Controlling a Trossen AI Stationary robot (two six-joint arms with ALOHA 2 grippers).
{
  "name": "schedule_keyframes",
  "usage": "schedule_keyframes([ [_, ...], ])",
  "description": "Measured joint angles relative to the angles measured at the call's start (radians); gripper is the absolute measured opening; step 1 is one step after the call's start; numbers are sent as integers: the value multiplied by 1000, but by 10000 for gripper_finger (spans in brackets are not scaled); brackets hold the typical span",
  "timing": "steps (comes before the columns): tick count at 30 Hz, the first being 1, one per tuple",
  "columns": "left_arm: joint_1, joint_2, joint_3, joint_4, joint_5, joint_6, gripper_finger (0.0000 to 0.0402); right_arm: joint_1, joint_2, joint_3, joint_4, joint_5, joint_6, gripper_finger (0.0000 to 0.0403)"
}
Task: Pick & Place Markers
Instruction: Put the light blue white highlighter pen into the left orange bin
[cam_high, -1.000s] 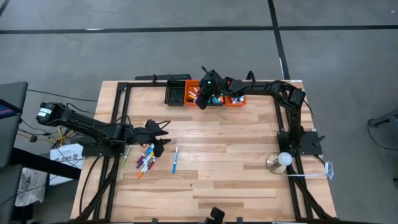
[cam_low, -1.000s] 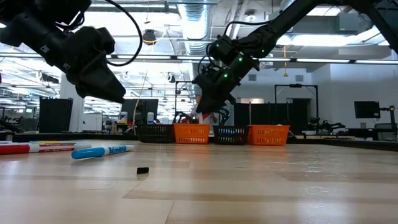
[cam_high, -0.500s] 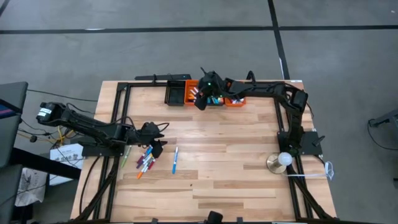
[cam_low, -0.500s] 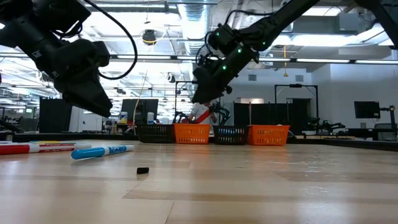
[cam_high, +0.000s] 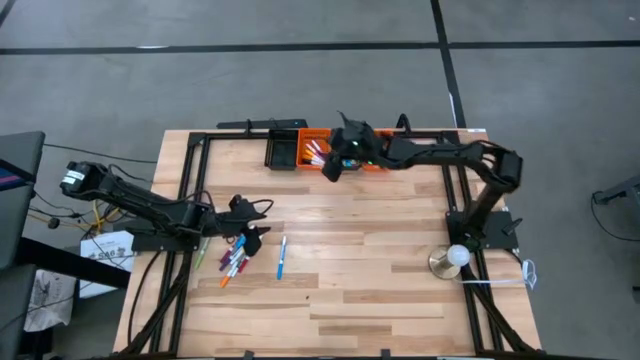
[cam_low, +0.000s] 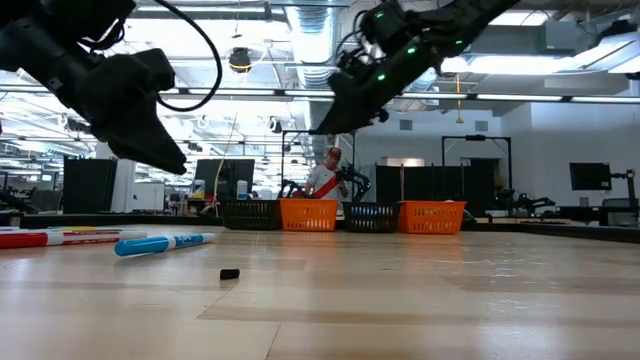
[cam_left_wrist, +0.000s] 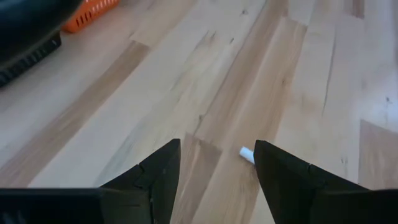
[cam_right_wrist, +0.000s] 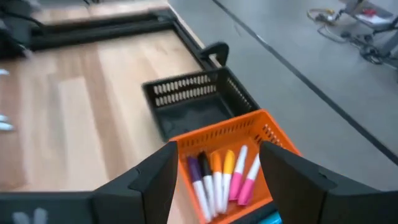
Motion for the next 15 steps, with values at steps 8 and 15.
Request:
schedule_keyframes([
  [8, 32, 133, 120, -73, -3, -27, 199, 130, -216, -298, 227, -10, 19, 219],
  [15, 113, 324, 275, -365, 37, -215, 199, 318, -292, -410, 355, -10, 20, 219],
])
